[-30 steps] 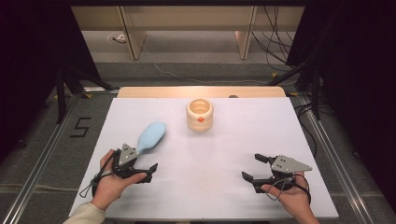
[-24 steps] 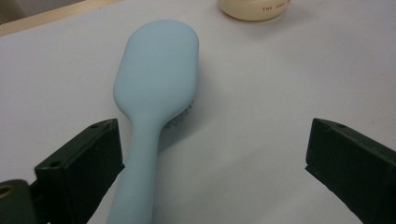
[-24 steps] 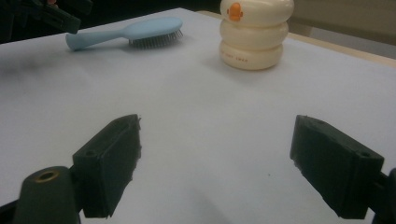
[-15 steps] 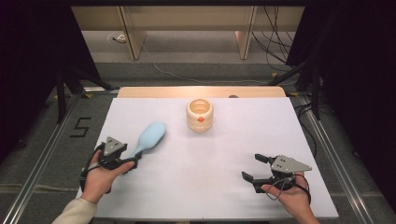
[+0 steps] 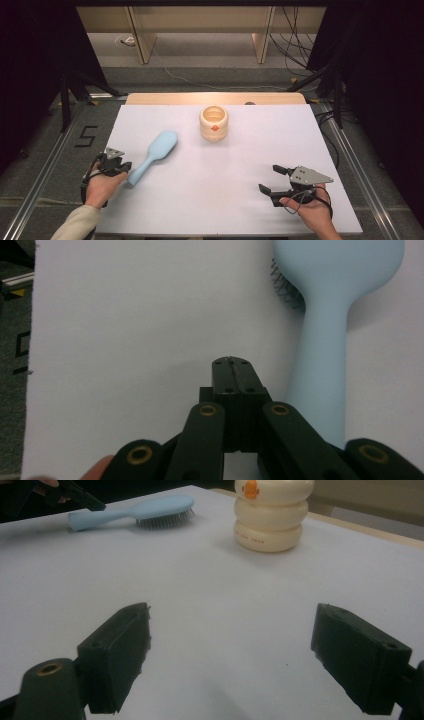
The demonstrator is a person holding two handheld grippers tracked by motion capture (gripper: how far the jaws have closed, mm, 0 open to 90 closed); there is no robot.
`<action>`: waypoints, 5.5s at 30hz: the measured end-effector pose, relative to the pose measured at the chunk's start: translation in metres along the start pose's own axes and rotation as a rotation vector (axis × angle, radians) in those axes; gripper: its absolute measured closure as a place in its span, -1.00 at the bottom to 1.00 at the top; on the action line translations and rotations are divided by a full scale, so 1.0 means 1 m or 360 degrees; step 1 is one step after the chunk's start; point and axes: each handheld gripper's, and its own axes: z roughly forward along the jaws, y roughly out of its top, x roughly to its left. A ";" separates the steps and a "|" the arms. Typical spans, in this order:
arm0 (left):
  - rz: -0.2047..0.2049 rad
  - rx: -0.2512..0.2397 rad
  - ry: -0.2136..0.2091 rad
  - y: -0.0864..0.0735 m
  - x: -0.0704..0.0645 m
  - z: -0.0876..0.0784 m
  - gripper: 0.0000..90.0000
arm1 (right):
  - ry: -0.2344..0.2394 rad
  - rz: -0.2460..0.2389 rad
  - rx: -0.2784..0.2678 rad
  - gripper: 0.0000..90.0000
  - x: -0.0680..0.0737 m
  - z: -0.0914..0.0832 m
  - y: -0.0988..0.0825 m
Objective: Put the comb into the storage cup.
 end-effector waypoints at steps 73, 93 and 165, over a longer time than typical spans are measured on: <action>0.0112 -0.0440 -0.0227 0.065 -0.061 -0.035 -1.00 | -0.0004 0.0003 0.0020 -0.62 -0.001 0.000 -0.001; 0.0099 -0.0012 -0.0097 0.087 -0.054 -0.002 -0.87 | 0.0000 0.0001 0.0026 -0.62 -0.002 0.001 -0.002; 0.0062 0.0719 -0.0119 0.080 -0.058 0.050 0.49 | 0.0010 0.0008 0.0118 -0.64 -0.002 0.005 -0.005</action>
